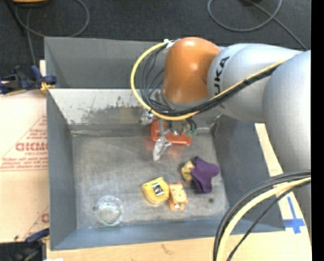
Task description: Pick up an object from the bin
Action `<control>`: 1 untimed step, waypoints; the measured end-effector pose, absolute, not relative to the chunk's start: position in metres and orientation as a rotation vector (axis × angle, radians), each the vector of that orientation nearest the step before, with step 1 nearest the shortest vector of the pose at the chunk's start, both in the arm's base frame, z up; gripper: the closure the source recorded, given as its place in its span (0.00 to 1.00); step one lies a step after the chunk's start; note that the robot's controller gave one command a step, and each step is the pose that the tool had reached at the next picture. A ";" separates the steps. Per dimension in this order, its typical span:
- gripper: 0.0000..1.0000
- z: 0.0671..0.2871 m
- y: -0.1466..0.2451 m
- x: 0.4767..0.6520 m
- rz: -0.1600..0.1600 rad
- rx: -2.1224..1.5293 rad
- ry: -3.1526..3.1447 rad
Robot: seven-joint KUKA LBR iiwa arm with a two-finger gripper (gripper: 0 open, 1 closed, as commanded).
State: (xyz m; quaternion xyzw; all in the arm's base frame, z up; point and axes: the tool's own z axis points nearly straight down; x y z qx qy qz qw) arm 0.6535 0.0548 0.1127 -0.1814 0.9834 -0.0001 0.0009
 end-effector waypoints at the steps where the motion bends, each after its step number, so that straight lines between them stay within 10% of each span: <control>1: 0.00 0.081 0.029 0.651 0.002 -0.166 3.132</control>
Offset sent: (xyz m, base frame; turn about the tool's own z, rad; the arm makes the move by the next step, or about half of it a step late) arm -0.0152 -0.0594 0.0229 0.2801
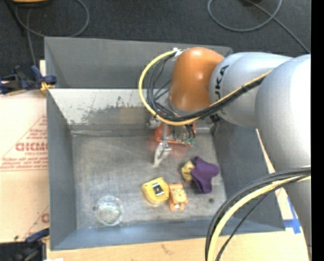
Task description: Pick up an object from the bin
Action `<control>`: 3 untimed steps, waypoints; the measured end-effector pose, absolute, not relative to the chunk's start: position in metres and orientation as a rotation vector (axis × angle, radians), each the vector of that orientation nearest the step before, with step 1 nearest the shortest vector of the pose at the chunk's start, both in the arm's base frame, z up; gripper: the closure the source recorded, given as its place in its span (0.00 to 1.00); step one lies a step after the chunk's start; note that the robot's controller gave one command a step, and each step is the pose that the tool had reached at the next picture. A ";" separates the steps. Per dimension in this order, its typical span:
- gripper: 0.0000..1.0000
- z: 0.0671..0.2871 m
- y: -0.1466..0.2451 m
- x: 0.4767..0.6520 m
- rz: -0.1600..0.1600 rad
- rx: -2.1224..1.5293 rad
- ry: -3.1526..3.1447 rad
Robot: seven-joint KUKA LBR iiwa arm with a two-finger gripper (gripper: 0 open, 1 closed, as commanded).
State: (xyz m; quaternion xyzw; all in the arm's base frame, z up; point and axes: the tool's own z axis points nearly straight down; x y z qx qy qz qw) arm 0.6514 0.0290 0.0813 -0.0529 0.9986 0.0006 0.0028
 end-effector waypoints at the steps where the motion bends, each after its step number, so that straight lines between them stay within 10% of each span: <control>1: 0.00 0.112 0.007 0.642 0.001 -0.133 3.138; 3: 0.00 0.086 -0.036 0.635 0.002 -0.228 3.126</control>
Offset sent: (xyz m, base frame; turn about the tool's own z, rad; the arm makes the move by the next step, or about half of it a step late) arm -0.0015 -0.0680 -0.0113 -0.1545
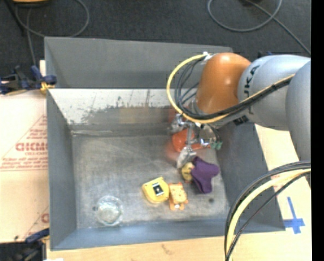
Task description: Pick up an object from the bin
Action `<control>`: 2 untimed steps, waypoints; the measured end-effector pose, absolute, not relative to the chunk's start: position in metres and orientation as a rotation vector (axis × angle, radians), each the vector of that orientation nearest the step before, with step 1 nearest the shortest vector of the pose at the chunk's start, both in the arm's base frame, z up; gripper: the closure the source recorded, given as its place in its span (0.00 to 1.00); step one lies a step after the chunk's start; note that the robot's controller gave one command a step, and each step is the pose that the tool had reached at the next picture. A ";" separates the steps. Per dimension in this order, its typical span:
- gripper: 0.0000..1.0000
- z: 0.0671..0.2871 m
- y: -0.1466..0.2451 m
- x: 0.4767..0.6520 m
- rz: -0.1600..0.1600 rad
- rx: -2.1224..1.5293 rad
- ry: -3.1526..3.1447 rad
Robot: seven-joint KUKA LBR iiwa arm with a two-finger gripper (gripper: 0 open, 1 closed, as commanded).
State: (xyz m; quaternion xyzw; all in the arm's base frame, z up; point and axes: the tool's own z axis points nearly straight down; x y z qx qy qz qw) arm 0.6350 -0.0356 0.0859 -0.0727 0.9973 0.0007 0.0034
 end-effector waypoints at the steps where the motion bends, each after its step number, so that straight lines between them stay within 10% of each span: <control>1: 0.00 0.078 -0.056 0.630 0.009 0.152 3.133; 2: 0.00 0.077 -0.060 0.635 0.009 -0.080 3.130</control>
Offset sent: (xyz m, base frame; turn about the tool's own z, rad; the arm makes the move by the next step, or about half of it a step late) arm 0.0001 -0.0251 -0.0159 0.0109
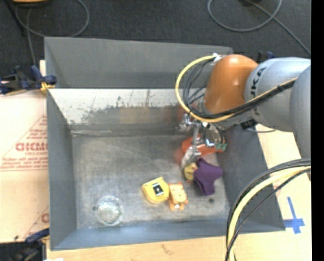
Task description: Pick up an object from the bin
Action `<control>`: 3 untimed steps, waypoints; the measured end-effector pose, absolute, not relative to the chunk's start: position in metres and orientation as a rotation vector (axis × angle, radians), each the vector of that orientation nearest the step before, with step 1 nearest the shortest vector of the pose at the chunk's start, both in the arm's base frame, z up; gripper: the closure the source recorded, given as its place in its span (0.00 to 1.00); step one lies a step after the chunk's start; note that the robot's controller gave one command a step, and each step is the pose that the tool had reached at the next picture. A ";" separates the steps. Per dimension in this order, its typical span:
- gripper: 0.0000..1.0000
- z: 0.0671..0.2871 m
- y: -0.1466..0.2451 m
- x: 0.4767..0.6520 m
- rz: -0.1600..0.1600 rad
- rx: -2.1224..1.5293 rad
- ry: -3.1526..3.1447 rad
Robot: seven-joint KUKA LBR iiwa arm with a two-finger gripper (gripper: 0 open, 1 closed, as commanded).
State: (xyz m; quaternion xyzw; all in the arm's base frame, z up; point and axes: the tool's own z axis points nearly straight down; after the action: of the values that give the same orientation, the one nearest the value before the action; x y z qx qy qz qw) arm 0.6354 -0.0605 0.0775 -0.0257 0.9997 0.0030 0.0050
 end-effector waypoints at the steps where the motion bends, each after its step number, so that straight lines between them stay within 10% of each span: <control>1: 1.00 0.081 -0.087 0.577 0.033 0.231 3.095; 3: 1.00 0.084 -0.087 0.574 0.029 0.295 3.105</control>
Offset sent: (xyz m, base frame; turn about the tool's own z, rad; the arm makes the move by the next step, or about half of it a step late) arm 0.0000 0.0000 0.0000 0.0000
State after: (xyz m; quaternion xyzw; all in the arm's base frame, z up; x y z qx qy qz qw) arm 0.5741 -0.0870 0.0843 0.0945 0.9954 0.0092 0.0114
